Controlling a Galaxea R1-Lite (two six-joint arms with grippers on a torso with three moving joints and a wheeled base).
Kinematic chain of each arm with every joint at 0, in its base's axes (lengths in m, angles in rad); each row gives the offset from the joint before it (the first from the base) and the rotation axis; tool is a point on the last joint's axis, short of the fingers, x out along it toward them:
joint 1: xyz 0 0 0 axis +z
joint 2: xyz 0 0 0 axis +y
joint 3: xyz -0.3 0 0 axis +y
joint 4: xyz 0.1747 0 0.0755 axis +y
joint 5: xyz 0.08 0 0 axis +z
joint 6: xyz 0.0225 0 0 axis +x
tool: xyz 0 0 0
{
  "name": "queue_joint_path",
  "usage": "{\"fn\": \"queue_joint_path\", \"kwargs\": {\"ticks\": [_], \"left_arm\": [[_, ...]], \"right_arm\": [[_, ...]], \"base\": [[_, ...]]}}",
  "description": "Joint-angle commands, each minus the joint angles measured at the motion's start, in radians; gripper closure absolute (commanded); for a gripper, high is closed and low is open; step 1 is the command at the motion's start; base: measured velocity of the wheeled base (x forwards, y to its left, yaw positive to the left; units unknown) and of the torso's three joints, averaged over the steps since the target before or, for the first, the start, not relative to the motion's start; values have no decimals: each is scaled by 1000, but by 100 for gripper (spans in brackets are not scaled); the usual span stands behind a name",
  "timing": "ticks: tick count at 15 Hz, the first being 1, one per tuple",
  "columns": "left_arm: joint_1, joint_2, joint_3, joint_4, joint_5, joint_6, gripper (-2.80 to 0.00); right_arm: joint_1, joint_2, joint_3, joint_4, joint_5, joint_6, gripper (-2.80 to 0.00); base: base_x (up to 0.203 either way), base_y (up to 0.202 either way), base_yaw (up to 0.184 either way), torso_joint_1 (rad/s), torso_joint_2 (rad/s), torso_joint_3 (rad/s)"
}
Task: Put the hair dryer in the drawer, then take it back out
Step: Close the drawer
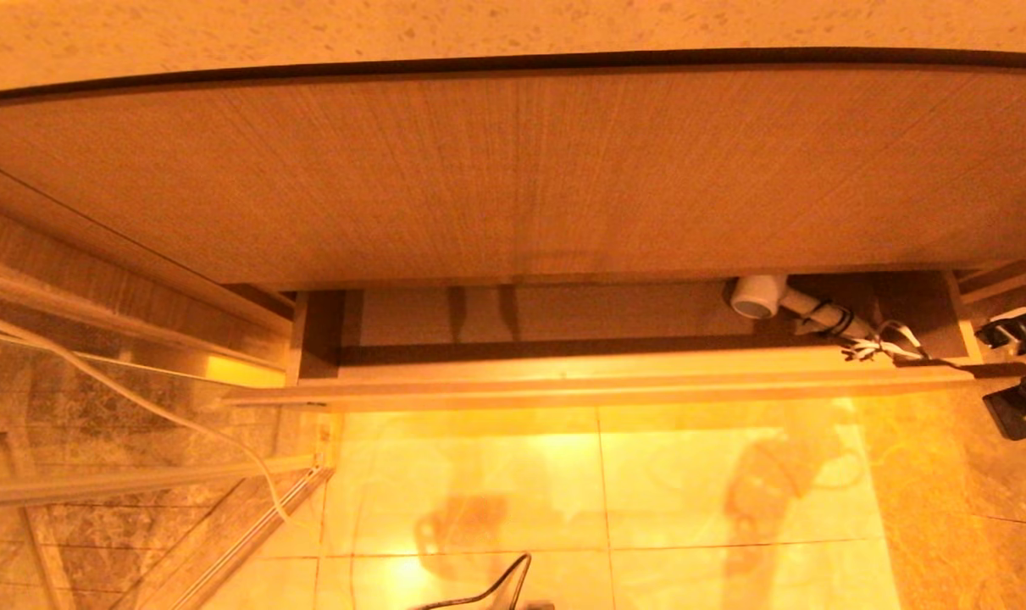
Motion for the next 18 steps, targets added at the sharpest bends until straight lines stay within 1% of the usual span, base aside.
{"fn": "queue_joint_path", "kwargs": {"ticks": [1,2,3,4,5,6,11,14,16,18], "left_arm": [[0,0,0,0,0,0,0],[0,0,0,0,0,0,0],[0,0,0,0,0,0,0],[0,0,0,0,0,0,0],[0,0,0,0,0,0,0],[0,0,0,0,0,0,0],[0,0,0,0,0,0,0],[0,0,0,0,0,0,0],[0,0,0,0,0,0,0],[0,0,0,0,0,0,0]], "right_arm": [[-1,-49,-4,12,20,-16,0],[-5,-74,-2,19,39,-55,0],[-20,-101,5,37,75,-119,0],[-46,-125,14,81,131,-190,0],[-58,-142,23,127,174,-227,0],[-65,-155,29,147,183,-232,0],[-85,-214,43,157,190,-240,0],[-82,-299,65,171,188,-242,0],[-70,-393,82,230,193,-267,0],[-43,-508,103,336,219,-313,0]], "base": [[0,0,0,0,0,0],[0,0,0,0,0,0],[0,0,0,0,0,0],[0,0,0,0,0,0],[0,0,0,0,0,0],[0,0,0,0,0,0],[0,0,0,0,0,0],[0,0,0,0,0,0],[0,0,0,0,0,0],[0,0,0,0,0,0]]}}
